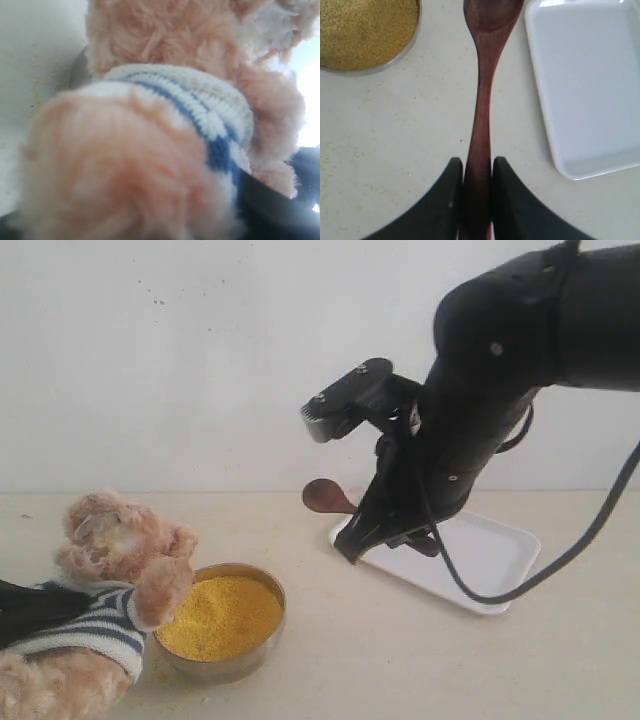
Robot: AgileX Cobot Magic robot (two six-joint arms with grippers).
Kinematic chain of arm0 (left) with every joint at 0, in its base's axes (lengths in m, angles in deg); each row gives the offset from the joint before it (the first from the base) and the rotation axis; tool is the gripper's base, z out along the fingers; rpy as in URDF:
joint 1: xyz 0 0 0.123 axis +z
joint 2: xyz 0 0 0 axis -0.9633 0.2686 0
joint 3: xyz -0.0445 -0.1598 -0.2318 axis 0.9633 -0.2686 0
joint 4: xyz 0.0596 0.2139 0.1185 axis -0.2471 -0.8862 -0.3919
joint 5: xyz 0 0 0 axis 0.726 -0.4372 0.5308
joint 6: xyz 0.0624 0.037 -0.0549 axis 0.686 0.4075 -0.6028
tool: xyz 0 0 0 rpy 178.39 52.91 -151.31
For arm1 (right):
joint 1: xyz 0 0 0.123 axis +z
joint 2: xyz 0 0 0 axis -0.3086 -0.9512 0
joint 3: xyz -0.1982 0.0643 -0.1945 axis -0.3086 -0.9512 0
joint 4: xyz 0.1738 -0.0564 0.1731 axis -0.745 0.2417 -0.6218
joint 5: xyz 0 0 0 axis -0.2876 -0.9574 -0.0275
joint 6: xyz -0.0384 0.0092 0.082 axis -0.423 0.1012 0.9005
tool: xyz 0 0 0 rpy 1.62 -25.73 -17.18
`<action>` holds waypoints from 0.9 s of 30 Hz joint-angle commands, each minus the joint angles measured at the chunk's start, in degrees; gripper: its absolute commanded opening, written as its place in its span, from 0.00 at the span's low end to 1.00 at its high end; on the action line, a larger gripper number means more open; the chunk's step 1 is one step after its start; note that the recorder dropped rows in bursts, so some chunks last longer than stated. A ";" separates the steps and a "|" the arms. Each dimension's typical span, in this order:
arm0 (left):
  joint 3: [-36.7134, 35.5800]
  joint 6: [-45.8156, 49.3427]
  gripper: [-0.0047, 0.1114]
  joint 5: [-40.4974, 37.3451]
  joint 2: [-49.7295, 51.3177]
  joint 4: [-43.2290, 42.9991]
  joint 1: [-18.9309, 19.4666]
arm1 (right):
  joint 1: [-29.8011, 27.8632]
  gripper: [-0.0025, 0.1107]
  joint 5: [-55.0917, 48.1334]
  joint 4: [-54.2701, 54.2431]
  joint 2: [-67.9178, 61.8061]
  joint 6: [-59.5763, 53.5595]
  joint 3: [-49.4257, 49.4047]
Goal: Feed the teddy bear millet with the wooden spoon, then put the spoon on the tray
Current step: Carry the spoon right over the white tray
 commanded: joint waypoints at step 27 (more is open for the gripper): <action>-0.36 0.57 0.08 -2.18 -0.47 0.83 0.06 | -4.81 0.02 -8.12 -9.86 0.96 -8.84 0.01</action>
